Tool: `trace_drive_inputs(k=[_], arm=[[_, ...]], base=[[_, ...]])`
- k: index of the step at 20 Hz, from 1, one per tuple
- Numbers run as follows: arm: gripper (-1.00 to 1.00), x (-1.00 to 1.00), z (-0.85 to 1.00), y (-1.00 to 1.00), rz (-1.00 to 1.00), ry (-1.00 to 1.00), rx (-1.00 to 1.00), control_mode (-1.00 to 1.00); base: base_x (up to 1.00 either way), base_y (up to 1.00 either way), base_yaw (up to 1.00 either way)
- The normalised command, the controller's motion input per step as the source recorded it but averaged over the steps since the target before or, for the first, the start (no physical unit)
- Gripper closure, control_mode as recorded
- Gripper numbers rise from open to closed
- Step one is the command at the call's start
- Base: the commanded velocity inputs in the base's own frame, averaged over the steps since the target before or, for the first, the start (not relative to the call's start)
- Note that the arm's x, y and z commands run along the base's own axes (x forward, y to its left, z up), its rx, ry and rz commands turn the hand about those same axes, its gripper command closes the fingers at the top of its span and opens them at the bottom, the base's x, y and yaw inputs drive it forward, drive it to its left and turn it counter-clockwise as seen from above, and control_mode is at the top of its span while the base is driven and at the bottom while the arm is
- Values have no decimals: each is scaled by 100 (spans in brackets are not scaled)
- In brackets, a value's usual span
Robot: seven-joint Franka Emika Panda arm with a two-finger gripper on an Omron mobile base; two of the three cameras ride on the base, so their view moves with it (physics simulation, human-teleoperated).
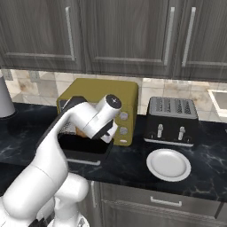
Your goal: Pick up the bagel from the plate, place it on the toaster oven rack, close the door, and set the timer.
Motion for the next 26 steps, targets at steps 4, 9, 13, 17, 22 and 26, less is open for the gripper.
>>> trace_drive_inputs(k=[4,9,13,17,22,26], arm=[[100,30,0,17,0,0,0,-100],[100,24,0,7,0,0,0,-100],[100,21,-4,5,0,0,0,-100],[100,18,-15,7,0,0,0,-100],[100,14,-25,13,0,2,0,-100],[100,13,-21,14,0,1,0,-100]], base=[[0,0,0],[0,0,0],[0,0,0],[0,0,0],[0,0,0],[0,0,0]])
